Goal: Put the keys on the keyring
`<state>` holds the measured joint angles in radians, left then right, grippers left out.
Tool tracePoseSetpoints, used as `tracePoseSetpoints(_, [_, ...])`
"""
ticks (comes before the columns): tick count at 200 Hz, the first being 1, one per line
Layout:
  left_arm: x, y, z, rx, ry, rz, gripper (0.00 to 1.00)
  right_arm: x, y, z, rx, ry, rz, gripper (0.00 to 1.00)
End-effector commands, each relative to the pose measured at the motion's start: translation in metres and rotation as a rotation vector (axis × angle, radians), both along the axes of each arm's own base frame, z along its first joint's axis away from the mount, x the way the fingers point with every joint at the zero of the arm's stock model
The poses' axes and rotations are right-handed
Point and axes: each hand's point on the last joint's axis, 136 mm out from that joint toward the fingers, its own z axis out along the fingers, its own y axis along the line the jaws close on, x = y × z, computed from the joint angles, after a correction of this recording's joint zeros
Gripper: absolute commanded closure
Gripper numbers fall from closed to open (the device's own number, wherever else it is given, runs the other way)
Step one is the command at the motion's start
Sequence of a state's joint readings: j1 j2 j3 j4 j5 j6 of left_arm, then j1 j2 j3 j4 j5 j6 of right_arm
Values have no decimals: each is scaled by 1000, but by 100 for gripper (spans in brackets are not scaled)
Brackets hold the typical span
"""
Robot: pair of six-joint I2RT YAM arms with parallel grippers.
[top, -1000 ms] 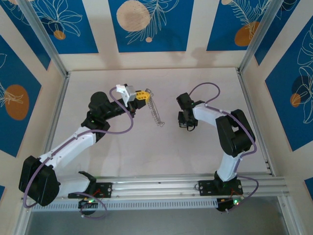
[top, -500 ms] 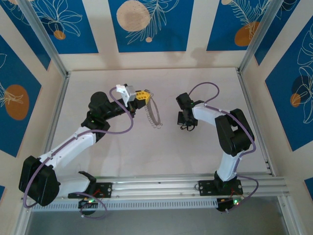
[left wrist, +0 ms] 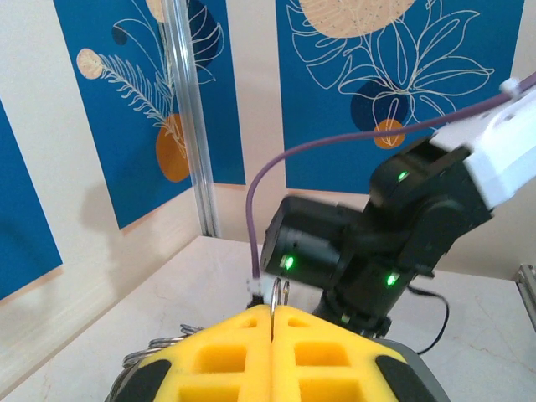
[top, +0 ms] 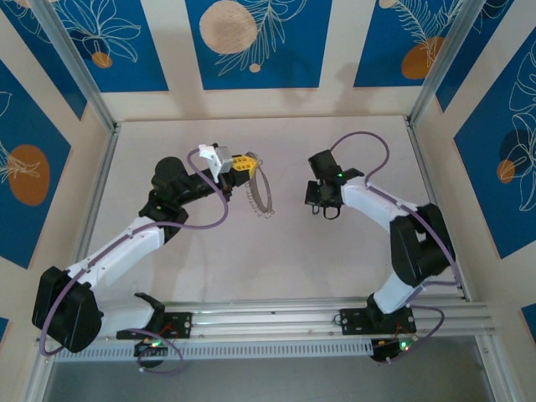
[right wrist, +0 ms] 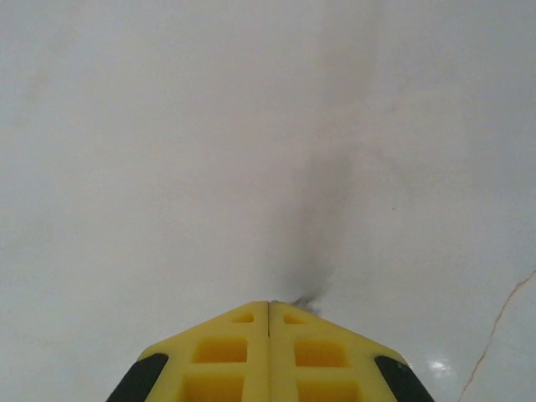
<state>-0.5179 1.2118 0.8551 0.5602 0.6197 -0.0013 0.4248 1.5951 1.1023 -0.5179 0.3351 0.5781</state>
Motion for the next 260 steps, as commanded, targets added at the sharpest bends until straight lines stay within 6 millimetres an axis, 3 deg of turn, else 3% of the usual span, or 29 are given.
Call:
tracePoseSetpoints(1, [-10,1,25,-45,-60,-15,100,-4,19,27,156,-54,65,100])
tracePoseSetpoints(61, [-12,3,26,-37,-60,-10,100,-4,37,55,532,-115,101,100])
tracePoseSetpoints(114, [-12,2,26,-27,-55,-11,100,-2,38,60,653,-134,103,100])
tracePoseSetpoints(154, [-11,2,25,-25,-52,-11,100,-3,37,38,658,-84,81,100])
tracePoseSetpoints(218, [-7,-1,25,-24,-47,-16,100,-7,39,-18,636,41,26,100])
tracePoseSetpoints(260, [-6,-2,26,-24,-46,-18,100,-9,41,-45,607,97,12,100])
